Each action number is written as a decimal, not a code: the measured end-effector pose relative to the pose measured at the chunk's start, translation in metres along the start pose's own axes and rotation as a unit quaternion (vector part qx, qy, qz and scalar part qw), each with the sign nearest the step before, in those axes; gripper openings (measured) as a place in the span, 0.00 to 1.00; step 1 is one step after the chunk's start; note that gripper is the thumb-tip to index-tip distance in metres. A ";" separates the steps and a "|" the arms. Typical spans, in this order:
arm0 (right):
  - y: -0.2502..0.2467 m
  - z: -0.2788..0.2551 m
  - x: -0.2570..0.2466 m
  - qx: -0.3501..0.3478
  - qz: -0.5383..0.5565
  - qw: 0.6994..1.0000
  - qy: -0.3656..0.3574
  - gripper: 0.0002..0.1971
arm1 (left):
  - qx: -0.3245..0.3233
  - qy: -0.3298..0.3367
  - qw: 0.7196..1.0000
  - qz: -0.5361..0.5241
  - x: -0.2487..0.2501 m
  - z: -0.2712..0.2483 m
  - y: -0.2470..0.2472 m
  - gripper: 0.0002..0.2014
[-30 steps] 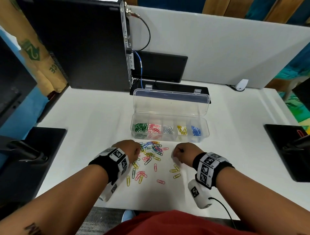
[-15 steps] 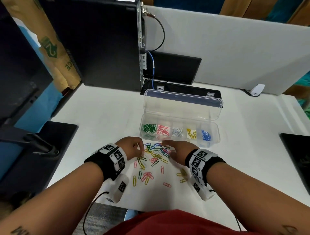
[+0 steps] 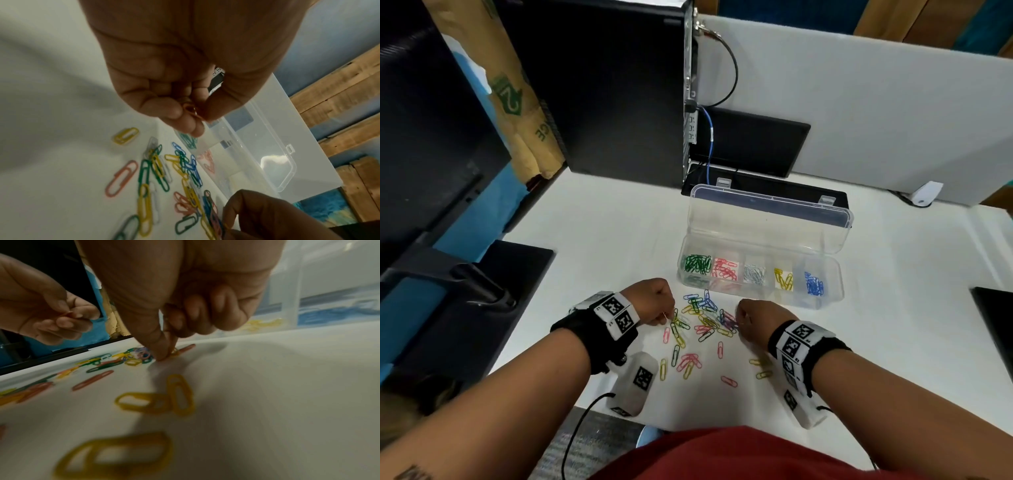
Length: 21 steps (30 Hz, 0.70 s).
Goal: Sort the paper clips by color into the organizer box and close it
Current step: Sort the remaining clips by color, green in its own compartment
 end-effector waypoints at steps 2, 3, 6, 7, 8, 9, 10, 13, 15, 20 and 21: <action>0.003 -0.004 0.002 0.008 0.003 1.000 -0.001 0.08 | -0.009 -0.015 0.999 -0.031 0.003 0.001 0.003 0.11; 0.004 -0.006 0.003 0.005 0.010 1.000 -0.001 0.08 | -0.013 -0.022 0.999 -0.042 0.005 0.001 0.005 0.11; 0.003 -0.014 0.008 -0.015 0.030 0.999 -0.007 0.06 | -0.025 -0.030 0.999 -0.036 0.010 0.003 0.010 0.11; 0.002 -0.016 0.011 -0.021 0.040 0.999 -0.006 0.05 | -0.030 -0.021 0.999 -0.013 0.012 0.003 0.013 0.11; 0.000 -0.017 0.014 -0.022 0.050 0.999 -0.004 0.04 | -0.034 -0.003 0.999 0.029 0.013 0.004 0.015 0.11; -0.002 -0.019 0.016 -0.018 0.058 0.998 0.000 0.03 | -0.041 0.023 0.995 0.089 0.014 0.005 0.019 0.10; -0.003 -0.020 0.019 -0.014 0.061 0.998 0.004 0.03 | -0.047 0.052 0.986 0.153 0.016 0.005 0.023 0.09; -0.005 -0.023 0.026 -0.004 0.069 0.997 0.016 0.03 | -0.066 0.113 0.949 0.287 0.023 0.003 0.038 0.06; -0.006 -0.025 0.030 0.004 0.072 0.997 0.024 0.04 | -0.063 0.144 0.926 0.345 0.029 0.003 0.048 0.03; -0.013 -0.026 0.028 0.016 0.046 0.999 0.018 0.18 | -0.083 0.153 0.884 0.435 0.040 0.003 0.073 0.08; -0.013 -0.024 0.026 0.016 0.033 0.999 0.010 0.20 | -0.079 0.153 0.876 0.451 0.043 0.003 0.077 0.09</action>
Point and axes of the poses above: each hand's wrist, its own z-axis towards the middle knuckle, its own y-axis out of the palm, x = y × z, the point moved 2 cm from there along z, towards the middle knuckle, and after that the axes turned 5 degrees about y, right-handed, at the moved point
